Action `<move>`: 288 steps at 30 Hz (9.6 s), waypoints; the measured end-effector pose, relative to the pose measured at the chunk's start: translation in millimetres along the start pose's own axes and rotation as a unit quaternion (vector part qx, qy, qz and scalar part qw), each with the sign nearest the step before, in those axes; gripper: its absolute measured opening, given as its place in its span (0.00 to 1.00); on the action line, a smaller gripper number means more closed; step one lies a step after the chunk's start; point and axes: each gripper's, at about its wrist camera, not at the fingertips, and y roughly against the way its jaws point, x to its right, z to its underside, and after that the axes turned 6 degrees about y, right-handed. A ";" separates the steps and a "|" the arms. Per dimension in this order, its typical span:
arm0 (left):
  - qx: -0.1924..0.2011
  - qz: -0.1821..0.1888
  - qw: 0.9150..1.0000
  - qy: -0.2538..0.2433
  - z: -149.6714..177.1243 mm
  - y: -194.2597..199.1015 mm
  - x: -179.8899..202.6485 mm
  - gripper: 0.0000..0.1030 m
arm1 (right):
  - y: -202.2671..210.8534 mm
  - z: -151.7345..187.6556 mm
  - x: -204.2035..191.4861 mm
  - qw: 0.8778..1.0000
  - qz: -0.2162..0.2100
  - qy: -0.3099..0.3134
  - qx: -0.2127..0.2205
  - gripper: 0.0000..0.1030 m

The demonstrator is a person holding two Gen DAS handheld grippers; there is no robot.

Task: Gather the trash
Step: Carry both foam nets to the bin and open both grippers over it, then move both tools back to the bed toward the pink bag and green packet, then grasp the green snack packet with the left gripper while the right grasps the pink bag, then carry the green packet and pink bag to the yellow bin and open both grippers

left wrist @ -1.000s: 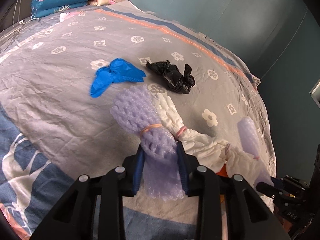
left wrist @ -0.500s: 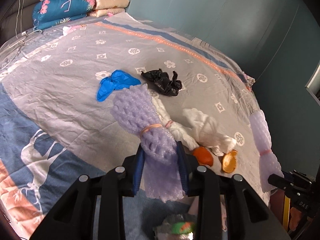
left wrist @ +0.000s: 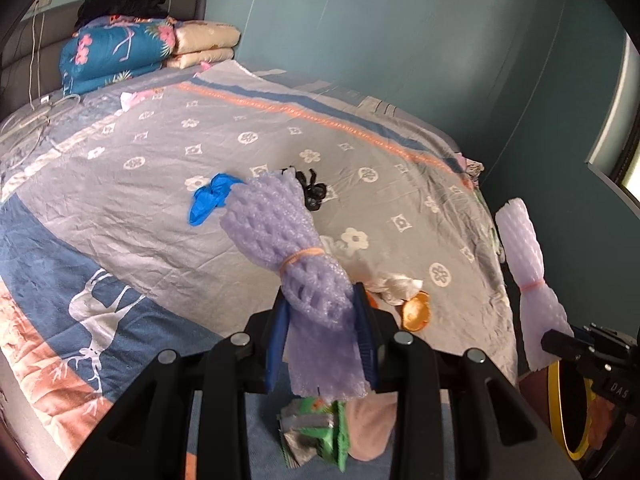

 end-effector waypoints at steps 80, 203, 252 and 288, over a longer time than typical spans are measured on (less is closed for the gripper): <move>-0.051 0.197 0.947 -0.247 120.6 61.1 331.7 0.29 | 260.0 128.1 140.9 0.964 0.146 -0.185 0.124 0.23; -0.103 -0.009 0.994 0.017 88.9 -52.4 -33.7 0.39 | -165.3 49.0 -30.2 0.984 -0.077 -0.077 -0.145 0.33; -0.041 0.000 0.999 0.007 69.1 18.8 2.4 0.30 | -25.9 32.2 -11.9 0.995 -0.065 -0.065 -0.029 0.19; -0.024 0.060 0.995 -0.076 72.8 63.9 124.9 0.30 | 126.8 42.5 45.8 0.993 -0.019 -0.093 0.075 0.19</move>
